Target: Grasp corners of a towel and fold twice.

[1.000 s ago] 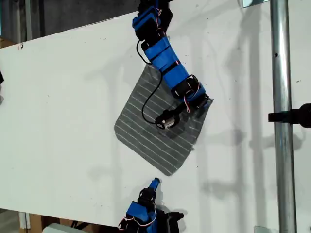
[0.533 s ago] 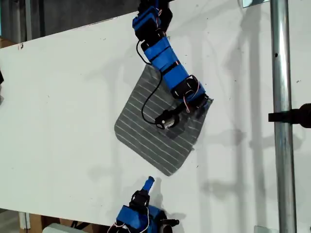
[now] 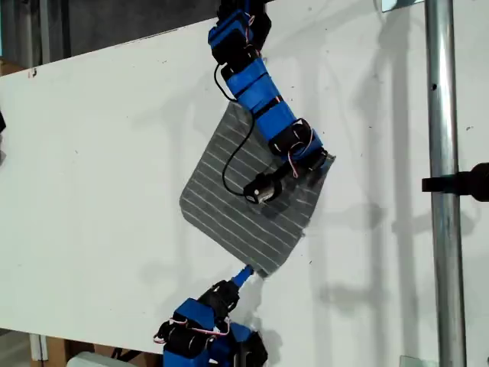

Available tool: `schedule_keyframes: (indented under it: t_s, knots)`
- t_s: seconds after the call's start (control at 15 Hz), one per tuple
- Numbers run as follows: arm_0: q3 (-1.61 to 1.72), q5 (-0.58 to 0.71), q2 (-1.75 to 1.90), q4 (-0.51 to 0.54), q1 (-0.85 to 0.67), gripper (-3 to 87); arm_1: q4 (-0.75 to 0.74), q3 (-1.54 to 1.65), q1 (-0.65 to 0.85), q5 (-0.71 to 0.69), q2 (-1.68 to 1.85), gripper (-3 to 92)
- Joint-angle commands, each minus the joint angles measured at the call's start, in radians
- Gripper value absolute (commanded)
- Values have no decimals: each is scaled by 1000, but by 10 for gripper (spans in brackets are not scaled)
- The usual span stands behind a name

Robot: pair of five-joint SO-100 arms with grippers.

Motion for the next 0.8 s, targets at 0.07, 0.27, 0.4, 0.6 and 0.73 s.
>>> schedule_keyframes:
  t_s: [0.07,0.27,0.4,0.6,0.73]
  knots:
    - [110,35,-8,-106,-37,311,-8,8,2,2,12,-2]
    - [385,-17,8,-321,-31,287,-8,8,-5,5,18,-2]
    - [489,-58,2,-402,-21,285,-3,8,-6,5,23,-2]
    - [558,-127,-6,-492,14,272,-3,8,-6,5,25,-2]
    - [572,-172,-34,-549,44,263,-3,8,-6,5,26,-2]
